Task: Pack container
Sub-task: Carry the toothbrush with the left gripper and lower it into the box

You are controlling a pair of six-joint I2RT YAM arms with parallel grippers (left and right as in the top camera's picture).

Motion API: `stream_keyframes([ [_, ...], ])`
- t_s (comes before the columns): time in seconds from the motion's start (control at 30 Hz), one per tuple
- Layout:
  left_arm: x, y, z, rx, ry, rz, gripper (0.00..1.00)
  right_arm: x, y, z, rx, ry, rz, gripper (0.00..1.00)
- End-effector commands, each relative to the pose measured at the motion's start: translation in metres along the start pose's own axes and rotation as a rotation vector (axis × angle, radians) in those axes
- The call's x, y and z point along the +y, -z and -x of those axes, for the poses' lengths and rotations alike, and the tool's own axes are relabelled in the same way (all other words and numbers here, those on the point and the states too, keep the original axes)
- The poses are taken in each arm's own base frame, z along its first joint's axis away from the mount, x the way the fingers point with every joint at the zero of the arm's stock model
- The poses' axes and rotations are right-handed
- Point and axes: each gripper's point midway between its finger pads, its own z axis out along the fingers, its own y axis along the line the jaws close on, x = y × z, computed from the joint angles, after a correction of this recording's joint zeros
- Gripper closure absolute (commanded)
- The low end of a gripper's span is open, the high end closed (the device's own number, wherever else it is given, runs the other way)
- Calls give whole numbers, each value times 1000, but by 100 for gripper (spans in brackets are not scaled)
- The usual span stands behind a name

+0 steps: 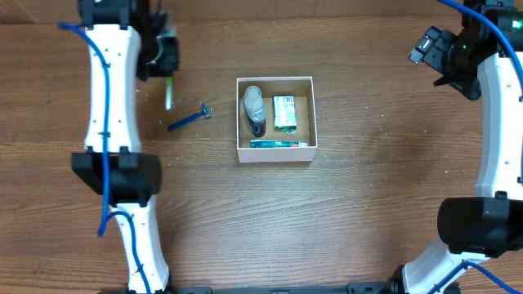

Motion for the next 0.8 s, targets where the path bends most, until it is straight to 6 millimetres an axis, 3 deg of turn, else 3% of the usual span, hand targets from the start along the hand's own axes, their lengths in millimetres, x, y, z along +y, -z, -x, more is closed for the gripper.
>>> stream_keyframes([
  [0.0,-71,31,1,-95,-370,-78,96,-1,4,3,-18,-1,-2,0],
  [0.1,-113,43,-9,-125,-580,-97,96,-1,4,3,-18,-1,-2,0],
  [0.13,-135,47,-16,-134,-689,-106,96,-1,4,3,-18,-1,-2,0],
  [0.43,-209,46,-47,-136,-1024,-201,96,-1,4,3,-18,-1,-2,0],
  [0.53,-218,40,-55,-115,-1066,-216,96,-1,4,3,-18,-1,-2,0],
  [0.77,-215,2,-79,35,-1144,-284,96,-1,4,3,-18,-1,-2,0],
])
